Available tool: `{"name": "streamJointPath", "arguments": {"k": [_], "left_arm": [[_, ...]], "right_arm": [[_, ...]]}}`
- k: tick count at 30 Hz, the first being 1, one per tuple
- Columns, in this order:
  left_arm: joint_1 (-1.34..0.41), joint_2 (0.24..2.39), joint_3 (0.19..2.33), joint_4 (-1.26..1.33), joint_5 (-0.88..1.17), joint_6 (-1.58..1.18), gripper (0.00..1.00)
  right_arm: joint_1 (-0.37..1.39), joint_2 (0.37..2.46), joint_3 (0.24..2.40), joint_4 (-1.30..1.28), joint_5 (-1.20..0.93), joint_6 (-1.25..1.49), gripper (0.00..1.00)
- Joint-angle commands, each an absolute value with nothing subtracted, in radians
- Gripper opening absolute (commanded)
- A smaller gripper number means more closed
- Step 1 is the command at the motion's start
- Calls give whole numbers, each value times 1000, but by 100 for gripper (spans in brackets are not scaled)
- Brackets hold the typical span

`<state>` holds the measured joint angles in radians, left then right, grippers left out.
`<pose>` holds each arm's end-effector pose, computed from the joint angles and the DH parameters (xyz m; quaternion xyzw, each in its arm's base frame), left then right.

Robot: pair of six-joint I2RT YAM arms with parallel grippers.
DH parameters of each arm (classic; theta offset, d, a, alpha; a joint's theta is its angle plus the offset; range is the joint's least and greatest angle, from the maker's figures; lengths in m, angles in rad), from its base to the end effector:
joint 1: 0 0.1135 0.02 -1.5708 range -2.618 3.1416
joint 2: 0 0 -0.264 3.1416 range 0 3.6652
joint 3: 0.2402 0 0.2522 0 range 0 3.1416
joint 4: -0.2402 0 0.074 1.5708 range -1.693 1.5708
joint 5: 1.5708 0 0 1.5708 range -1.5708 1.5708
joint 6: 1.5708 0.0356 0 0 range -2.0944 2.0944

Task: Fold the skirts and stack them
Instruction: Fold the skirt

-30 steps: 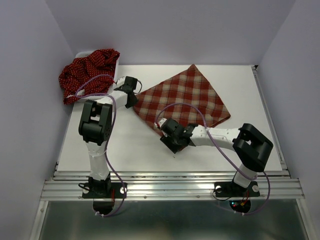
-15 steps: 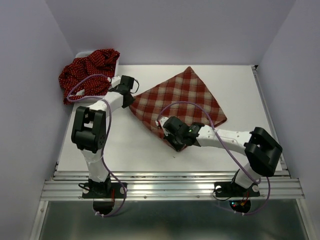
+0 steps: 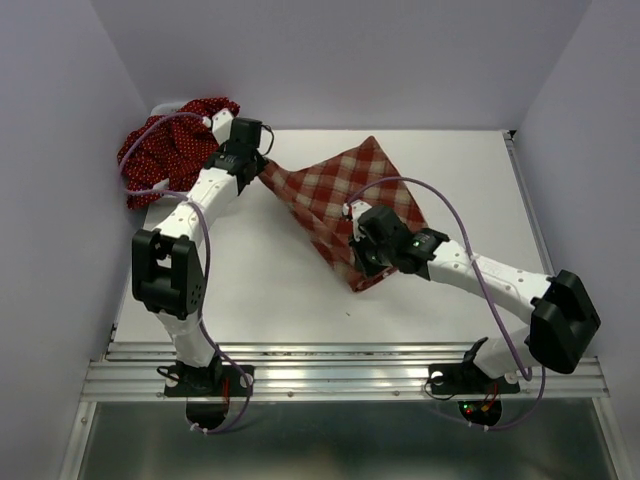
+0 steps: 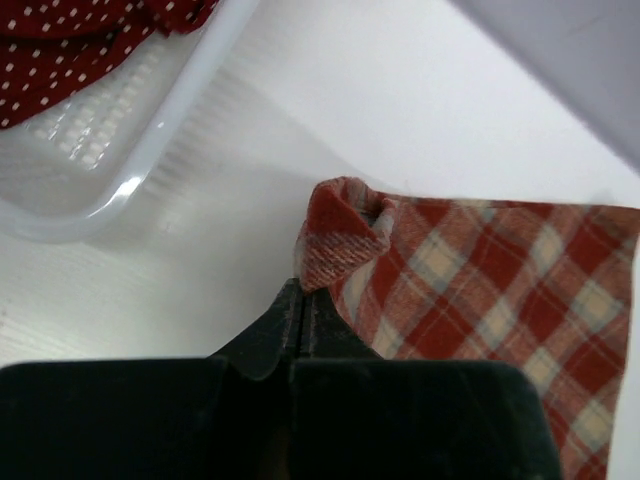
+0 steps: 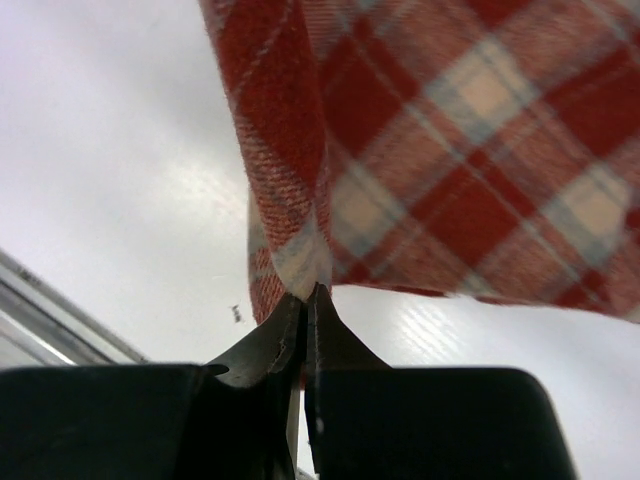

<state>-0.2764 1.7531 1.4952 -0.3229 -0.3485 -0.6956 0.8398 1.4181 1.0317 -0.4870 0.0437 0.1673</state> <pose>0.3976 -0.1002 0.3097 -0.2609 0.8305 -0.0836 0.4849 0.2013 0.2221 0.2537 -0.3030 0.8894 0.1468 0.3091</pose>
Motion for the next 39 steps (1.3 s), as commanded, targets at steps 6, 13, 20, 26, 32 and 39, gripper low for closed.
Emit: {"name": "streamJointPath", "arguments": {"k": [6,13,20,26,32,39], "left_arm": [[-322,1888,1845,-276,-368,-609,0],[-374,2083,2112,-198,-279,-560,0],[-426,2243,2258,-39,-152,-557,0],[-434,2330,2287,145,-49,-623,0],[-445,2442,2335,290,-5,-670,0],[-456,2543,2402,345,35,-701,0]], "right_arm": [[667,1353,1071,-523,55,221,1],[569,1353,1083,-525,41,247,1],[473,1350,1081,-523,63,236,1],[423,1390,1097,-515,109,225,1],[359,1390,1078,-480,123,229,1],[316,1459,1072,-433,106,227,1]]}}
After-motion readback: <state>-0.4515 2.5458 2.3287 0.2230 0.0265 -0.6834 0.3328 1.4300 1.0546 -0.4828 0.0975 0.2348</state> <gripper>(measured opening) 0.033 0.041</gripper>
